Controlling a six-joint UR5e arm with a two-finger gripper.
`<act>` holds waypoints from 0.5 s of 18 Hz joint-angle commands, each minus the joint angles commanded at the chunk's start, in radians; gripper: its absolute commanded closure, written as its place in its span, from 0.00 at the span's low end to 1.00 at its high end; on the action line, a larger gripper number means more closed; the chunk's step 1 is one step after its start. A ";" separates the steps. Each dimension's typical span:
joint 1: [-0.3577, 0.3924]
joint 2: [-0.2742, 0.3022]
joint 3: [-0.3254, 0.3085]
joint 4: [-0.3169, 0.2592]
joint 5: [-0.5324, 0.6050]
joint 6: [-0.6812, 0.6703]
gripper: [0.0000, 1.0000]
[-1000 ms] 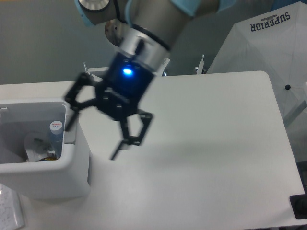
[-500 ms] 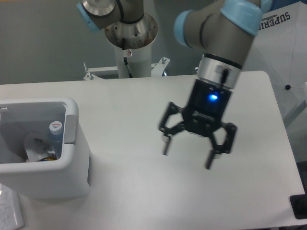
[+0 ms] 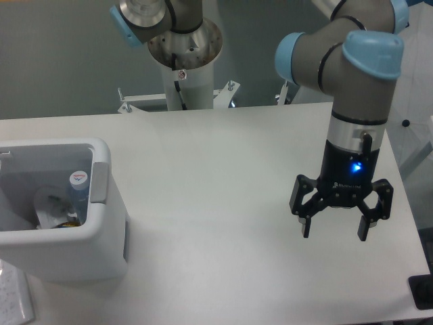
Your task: Place the trash in the trash can
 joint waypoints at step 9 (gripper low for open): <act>-0.060 -0.049 0.112 -0.258 0.229 0.264 0.00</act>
